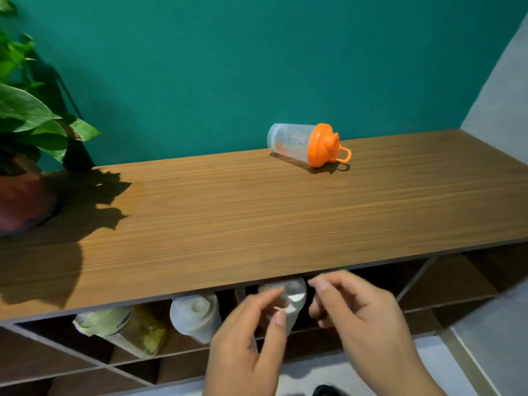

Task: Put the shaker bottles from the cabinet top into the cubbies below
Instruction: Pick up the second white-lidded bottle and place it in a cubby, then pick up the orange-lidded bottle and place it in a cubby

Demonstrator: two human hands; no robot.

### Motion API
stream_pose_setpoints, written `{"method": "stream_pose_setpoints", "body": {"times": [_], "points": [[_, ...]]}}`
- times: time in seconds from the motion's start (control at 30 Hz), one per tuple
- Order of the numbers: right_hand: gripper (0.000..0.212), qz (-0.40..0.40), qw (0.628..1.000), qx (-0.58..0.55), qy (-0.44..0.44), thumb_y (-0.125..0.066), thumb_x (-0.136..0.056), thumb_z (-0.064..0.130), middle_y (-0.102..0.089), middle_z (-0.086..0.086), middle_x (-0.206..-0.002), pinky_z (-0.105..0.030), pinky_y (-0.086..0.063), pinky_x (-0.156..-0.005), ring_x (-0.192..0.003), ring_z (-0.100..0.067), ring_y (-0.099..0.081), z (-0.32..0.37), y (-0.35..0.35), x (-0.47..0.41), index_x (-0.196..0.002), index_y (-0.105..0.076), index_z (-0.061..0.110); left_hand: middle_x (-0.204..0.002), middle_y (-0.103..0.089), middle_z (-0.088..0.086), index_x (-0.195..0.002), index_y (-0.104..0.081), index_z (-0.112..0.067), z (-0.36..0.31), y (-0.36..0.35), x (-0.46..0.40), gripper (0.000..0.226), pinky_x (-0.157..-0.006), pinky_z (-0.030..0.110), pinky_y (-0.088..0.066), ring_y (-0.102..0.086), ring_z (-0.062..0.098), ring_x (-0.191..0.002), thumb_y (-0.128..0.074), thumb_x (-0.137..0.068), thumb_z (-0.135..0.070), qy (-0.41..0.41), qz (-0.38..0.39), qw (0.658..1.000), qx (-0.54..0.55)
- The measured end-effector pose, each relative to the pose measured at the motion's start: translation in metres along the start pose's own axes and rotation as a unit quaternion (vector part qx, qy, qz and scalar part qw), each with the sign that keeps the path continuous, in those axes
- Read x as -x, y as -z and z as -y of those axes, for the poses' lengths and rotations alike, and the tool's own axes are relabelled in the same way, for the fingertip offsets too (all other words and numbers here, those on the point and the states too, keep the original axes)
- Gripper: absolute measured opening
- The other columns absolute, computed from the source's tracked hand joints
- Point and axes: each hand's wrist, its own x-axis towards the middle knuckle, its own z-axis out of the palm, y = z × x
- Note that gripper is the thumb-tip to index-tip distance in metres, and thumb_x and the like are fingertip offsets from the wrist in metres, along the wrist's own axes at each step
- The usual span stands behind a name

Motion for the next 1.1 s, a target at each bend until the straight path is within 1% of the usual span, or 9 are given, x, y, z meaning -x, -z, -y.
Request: {"method": "stream_pose_setpoints", "body": {"times": [0.1, 0.17, 0.23, 0.33, 0.57, 0.73, 0.83, 0.97, 1.1], "points": [[0.017, -0.084, 0.990, -0.091, 0.062, -0.060, -0.094, 0.027, -0.076, 0.003, -0.099, -0.038, -0.058, -0.090, -0.097, -0.010, -0.071, 0.012, 0.004, -0.048, -0.107, -0.071, 0.030, -0.112, -0.066, -0.030, -0.117, -0.058, -0.050, -0.018, 0.004, -0.064, 0.028, -0.094, 0.012, -0.049, -0.061, -0.008, -0.110, -0.057, -0.094, -0.035, -0.090, 0.002, 0.995, -0.047], [0.033, -0.072, 0.967, -0.243, 0.008, -0.055, -0.099, 0.025, -0.067, -0.001, -0.126, -0.041, -0.051, -0.104, -0.121, -0.013, -0.062, 0.009, 0.004, -0.093, -0.132, -0.056, 0.021, -0.126, -0.063, -0.018, -0.134, -0.055, -0.031, -0.022, -0.001, -0.113, 0.039, -0.104, 0.029, -0.049, -0.056, 0.003, -0.121, -0.060, -0.096, -0.027, -0.125, -0.019, 0.988, -0.088], [0.051, -0.030, 0.892, -0.443, -0.081, -0.053, -0.101, 0.027, -0.049, -0.012, -0.149, -0.050, -0.040, -0.112, -0.138, -0.027, -0.047, 0.007, 0.004, -0.130, -0.149, -0.038, 0.019, -0.139, -0.057, -0.002, -0.144, -0.049, -0.019, -0.024, -0.009, -0.159, 0.051, -0.112, 0.039, -0.043, -0.051, 0.013, -0.131, -0.063, -0.095, -0.027, -0.150, -0.015, 0.977, -0.149], [0.068, -0.009, 0.817, -0.563, -0.129, -0.055, -0.099, 0.034, -0.030, -0.016, -0.161, -0.055, -0.033, -0.116, -0.145, -0.034, -0.036, -0.005, 0.007, -0.167, -0.157, -0.022, 0.023, -0.154, -0.044, -0.002, -0.152, -0.037, -0.021, -0.031, -0.020, -0.219, 0.062, -0.119, 0.037, -0.033, -0.039, 0.014, -0.143, -0.058, -0.097, -0.040, -0.156, 0.036, 0.957, -0.242], [0.079, 0.012, 0.773, -0.619, -0.140, -0.050, -0.098, 0.049, -0.022, -0.011, -0.165, -0.056, -0.026, -0.119, -0.150, -0.035, -0.025, -0.017, 0.012, -0.220, -0.160, -0.010, 0.020, -0.161, -0.038, 0.003, -0.155, -0.033, -0.020, -0.043, -0.065, -0.326, 0.069, -0.121, 0.047, -0.031, -0.035, 0.023, -0.148, -0.042, -0.098, -0.057, -0.192, 0.126, 0.910, -0.346], [0.078, 0.020, 0.758, -0.638, -0.134, -0.043, -0.098, 0.055, -0.020, -0.011, -0.166, -0.055, -0.023, -0.120, -0.151, -0.037, -0.022, -0.019, 0.013, -0.244, -0.160, -0.011, 0.018, -0.164, -0.032, 0.004, -0.158, -0.028, -0.021, -0.051, -0.097, -0.362, 0.080, -0.120, 0.054, -0.028, -0.030, 0.027, -0.150, -0.033, -0.094, -0.070, -0.162, 0.213, 0.868, -0.419], [0.078, 0.009, 0.750, -0.649, -0.128, -0.043, -0.098, 0.055, -0.022, -0.015, -0.165, -0.055, -0.025, -0.119, -0.150, -0.039, -0.023, -0.020, 0.016, -0.249, -0.159, -0.012, 0.017, -0.154, -0.040, 0.011, -0.157, -0.029, -0.028, -0.054, -0.104, -0.365, 0.083, -0.111, 0.054, -0.034, -0.041, 0.035, -0.140, -0.036, -0.089, -0.076, -0.178, 0.196, 0.836, -0.481], [0.082, 0.000, 0.748, -0.652, -0.124, -0.047, -0.097, 0.053, -0.018, -0.020, -0.165, -0.055, -0.025, -0.120, -0.150, -0.038, -0.023, -0.019, 0.022, -0.248, -0.159, -0.009, 0.014, -0.143, -0.043, 0.012, -0.151, -0.032, -0.022, -0.047, -0.092, -0.361, 0.091, -0.105, 0.047, -0.044, -0.051, 0.034, -0.128, -0.061, -0.080, -0.071, -0.152, 0.217, 0.863, -0.430], [0.079, 0.014, 0.783, -0.613, -0.101, -0.049, -0.096, 0.054, -0.030, -0.019, -0.161, -0.053, -0.026, -0.120, -0.148, -0.035, -0.030, -0.013, 0.018, -0.242, -0.158, -0.018, 0.016, -0.122, -0.058, 0.006, -0.142, -0.034, -0.021, -0.047, -0.080, -0.340, 0.082, -0.099, 0.049, -0.049, -0.060, 0.033, -0.113, -0.075, -0.077, -0.051, -0.146, 0.207, 0.891, -0.377]]}}
